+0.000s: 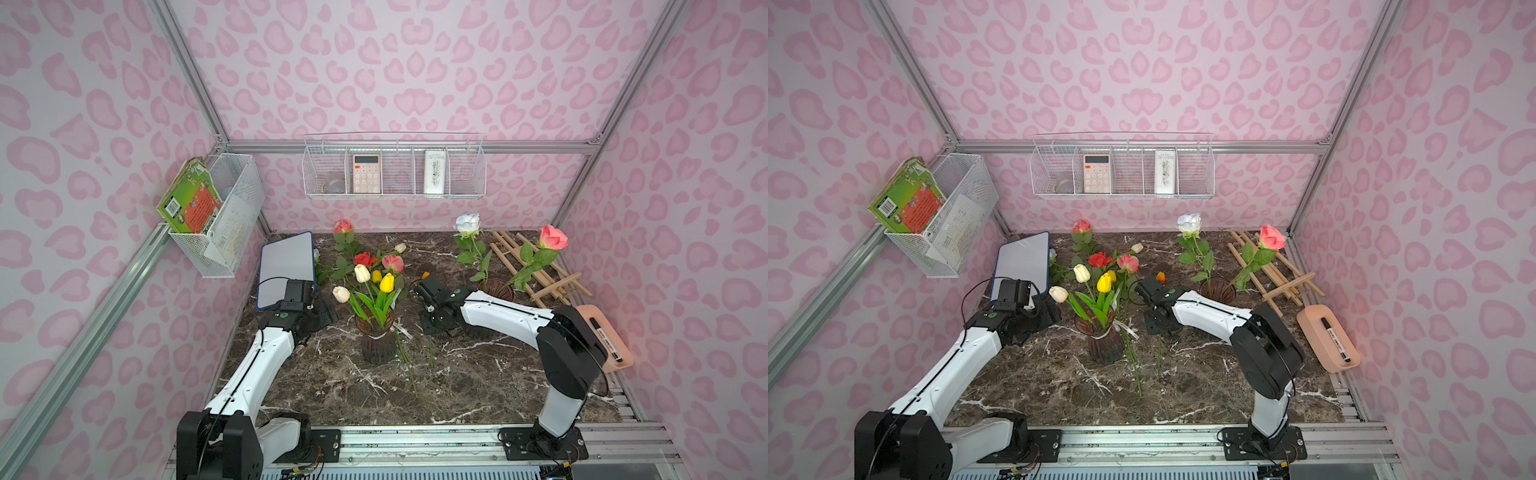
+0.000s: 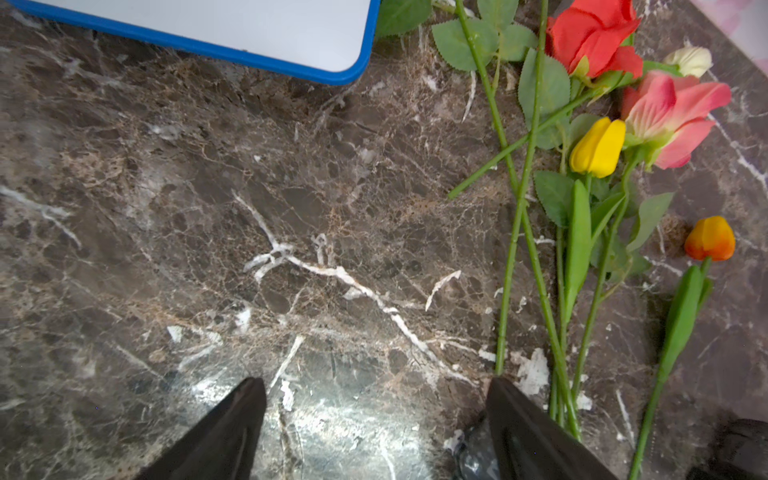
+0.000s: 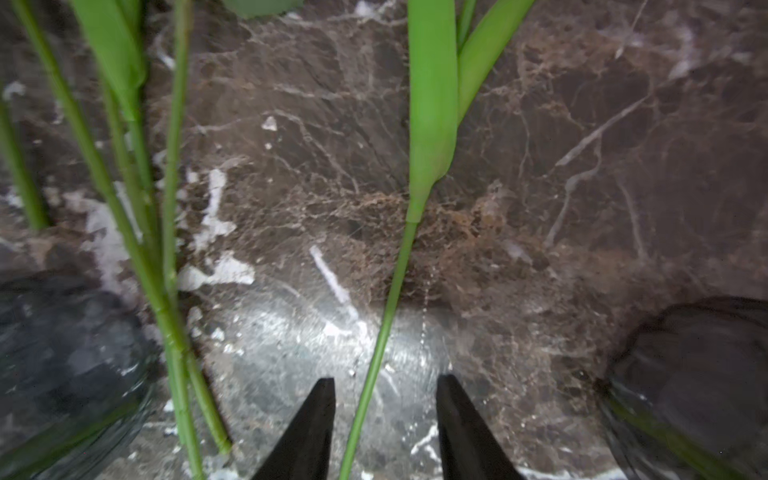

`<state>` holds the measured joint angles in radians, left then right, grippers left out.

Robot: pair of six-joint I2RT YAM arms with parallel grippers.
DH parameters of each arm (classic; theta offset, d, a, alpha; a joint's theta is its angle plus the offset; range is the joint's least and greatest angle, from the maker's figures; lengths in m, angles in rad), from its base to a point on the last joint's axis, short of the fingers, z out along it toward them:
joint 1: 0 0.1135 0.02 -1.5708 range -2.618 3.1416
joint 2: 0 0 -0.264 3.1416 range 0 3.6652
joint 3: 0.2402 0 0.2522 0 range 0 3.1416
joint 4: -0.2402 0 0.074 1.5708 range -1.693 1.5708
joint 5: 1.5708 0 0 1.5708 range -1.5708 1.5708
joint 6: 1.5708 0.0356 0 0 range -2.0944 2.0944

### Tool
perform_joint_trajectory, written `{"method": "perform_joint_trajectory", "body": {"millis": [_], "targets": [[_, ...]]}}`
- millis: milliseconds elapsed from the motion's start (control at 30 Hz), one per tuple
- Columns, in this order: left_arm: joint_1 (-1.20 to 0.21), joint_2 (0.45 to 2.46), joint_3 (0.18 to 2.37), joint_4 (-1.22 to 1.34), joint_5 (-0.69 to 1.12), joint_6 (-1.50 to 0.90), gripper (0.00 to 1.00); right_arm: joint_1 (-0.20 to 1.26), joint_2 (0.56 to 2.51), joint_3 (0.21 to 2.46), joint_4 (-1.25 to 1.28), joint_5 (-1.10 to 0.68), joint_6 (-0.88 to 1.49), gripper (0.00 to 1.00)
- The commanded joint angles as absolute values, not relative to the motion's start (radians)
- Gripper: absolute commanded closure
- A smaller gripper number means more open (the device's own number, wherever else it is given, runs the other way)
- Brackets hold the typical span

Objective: Arrange the flowers in different vases according to their variety
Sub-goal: Pick up the flower at the center of the board.

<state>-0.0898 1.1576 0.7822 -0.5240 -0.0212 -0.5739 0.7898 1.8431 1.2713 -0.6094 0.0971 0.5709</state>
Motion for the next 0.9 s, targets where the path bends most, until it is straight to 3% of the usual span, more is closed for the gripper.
{"method": "perform_joint_trajectory", "body": {"millis": [0, 200, 433, 500, 867], "targets": [[-0.099, 1.141, 0.756, -0.499, -0.074, -0.582, 0.12, 0.769, 1.904, 1.299, -0.594, 0.061, 0.553, 0.61], [-0.101, 1.149, 0.746, -0.483, -0.089, -0.58, 0.12, 0.758, 2.004, 1.339, -0.588, 0.045, 0.54, 0.63], [-0.102, 1.14, 0.726, -0.464, -0.09, -0.578, 0.12, 0.755, 2.093, 1.419, -0.658, 0.114, 0.541, 0.95], [-0.102, 1.133, 0.725, -0.462, -0.095, -0.577, 0.12, 0.751, 2.097, 1.421, -0.666, 0.133, 0.541, 1.0], [-0.106, 1.081, 0.7, -0.45, -0.115, -0.573, 0.12, 0.743, 1.823, 1.333, -0.532, 0.165, 0.539, 1.0]]}}
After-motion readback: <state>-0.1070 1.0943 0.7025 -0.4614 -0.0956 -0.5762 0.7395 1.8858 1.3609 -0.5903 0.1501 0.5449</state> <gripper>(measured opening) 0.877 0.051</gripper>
